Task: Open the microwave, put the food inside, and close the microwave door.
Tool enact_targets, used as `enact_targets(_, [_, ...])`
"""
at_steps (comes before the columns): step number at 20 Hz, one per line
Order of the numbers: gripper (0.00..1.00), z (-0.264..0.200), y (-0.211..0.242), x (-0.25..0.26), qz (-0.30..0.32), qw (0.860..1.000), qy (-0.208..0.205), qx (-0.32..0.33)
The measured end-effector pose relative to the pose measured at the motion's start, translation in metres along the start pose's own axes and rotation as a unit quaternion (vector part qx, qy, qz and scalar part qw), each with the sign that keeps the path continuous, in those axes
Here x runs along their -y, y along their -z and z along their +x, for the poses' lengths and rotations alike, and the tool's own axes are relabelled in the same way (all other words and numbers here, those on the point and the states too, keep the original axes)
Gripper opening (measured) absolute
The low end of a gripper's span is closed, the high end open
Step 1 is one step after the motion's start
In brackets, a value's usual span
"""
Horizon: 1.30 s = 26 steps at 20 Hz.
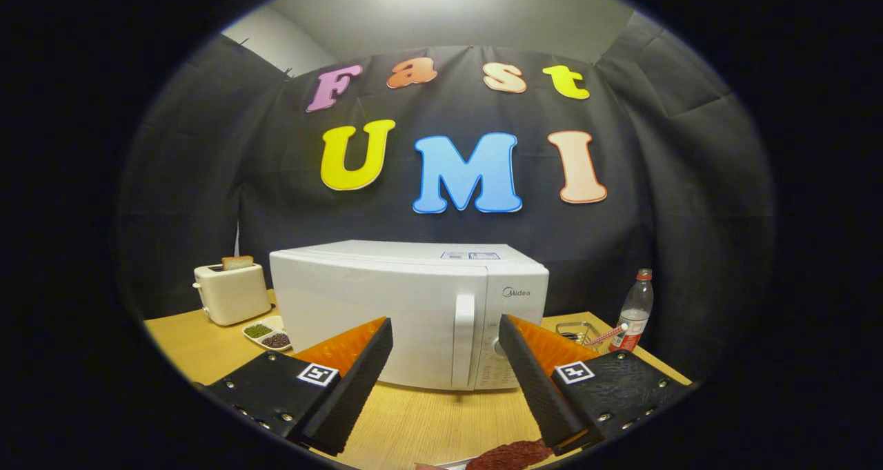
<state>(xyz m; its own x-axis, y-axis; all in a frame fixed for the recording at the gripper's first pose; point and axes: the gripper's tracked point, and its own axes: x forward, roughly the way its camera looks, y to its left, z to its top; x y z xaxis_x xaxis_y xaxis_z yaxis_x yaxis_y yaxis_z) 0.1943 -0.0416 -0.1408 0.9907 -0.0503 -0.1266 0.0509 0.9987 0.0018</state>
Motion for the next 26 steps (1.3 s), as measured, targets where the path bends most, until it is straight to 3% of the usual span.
enact_targets(2, [0.98,0.016,0.004,0.008,0.005,1.000,0.020,-0.001])
enact_targets(3, [0.90,0.024,0.009,0.009,0.007,1.000,0.022,-0.003])
enact_targets(8, [0.89,0.061,0.024,0.022,-0.021,0.998,0.051,-0.014])
enact_targets(9, [0.82,0.068,0.030,0.022,-0.024,0.998,0.053,-0.017])
enact_targets(12, [0.81,0.079,0.047,0.012,-0.002,0.998,0.037,-0.041])
enact_targets(13, [0.78,0.081,0.051,0.018,-0.002,0.998,0.055,-0.044])
enact_targets(15, [0.43,0.086,0.049,0.015,-0.005,0.998,0.060,-0.036])
enact_targets(16, [0.42,0.087,0.046,0.019,-0.013,0.997,0.075,-0.031])
enact_targets(18, [0.31,0.085,0.048,0.018,-0.011,0.996,0.083,-0.029])
enact_targets(21, [0.26,0.085,0.049,0.019,0.000,0.996,0.087,-0.037])
enact_targets(22, [0.19,0.085,0.048,0.018,0.001,0.995,0.090,-0.031])
enact_targets(26, [0.19,0.082,0.049,0.018,0.016,0.996,0.081,-0.039])
